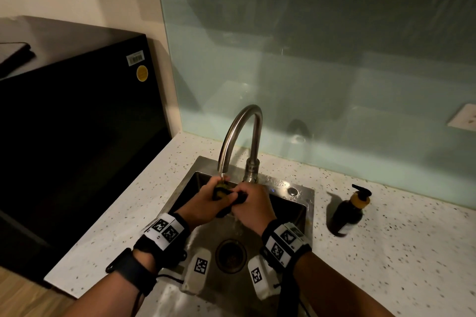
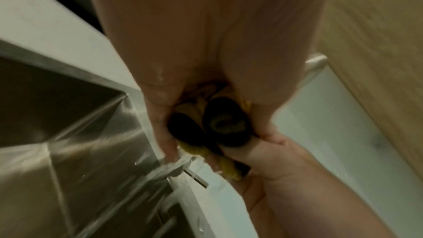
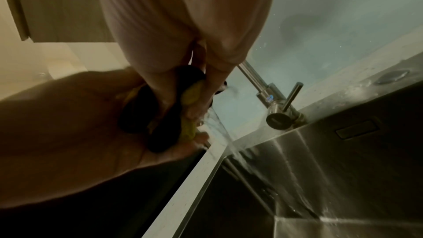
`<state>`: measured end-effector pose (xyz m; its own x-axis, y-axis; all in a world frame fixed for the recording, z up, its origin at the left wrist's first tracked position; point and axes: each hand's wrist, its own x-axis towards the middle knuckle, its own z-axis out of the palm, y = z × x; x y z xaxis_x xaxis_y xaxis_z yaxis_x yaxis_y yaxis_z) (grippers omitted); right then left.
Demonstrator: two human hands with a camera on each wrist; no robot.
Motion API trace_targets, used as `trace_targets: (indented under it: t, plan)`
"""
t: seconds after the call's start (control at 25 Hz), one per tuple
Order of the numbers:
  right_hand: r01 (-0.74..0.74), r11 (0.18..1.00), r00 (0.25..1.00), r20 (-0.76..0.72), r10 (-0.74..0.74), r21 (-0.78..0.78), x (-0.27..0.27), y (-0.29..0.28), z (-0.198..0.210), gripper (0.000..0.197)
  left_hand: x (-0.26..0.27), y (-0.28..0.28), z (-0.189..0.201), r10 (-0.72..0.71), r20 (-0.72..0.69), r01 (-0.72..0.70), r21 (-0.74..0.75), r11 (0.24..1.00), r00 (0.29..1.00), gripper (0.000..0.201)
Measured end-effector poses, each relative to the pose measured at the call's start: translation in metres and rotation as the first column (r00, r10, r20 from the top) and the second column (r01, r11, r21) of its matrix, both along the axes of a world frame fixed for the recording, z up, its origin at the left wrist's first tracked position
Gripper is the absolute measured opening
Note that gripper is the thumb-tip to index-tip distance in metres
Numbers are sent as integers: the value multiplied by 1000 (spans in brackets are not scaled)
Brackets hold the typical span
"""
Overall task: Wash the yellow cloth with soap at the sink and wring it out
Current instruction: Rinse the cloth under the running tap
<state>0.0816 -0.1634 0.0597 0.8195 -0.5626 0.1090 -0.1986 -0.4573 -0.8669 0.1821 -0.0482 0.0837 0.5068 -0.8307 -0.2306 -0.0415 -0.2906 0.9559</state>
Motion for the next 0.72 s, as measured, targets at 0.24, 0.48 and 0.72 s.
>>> trace_targets:
  t: [0.24,0.48,0.72]
  plan:
    - [-186,977,979,-61,193,106,-2,5,2,66,1,1,-2,146,69,-146,1,989,987,20]
    - [-63,998,998,27,62,0,-1,7,2,29,-2,2,2,130,-26,-131,-31,991,991,32]
    - [-27,996,995,93,35,-91,-2,9,4,48,-2,1,5,138,-119,-139,0,990,983,38]
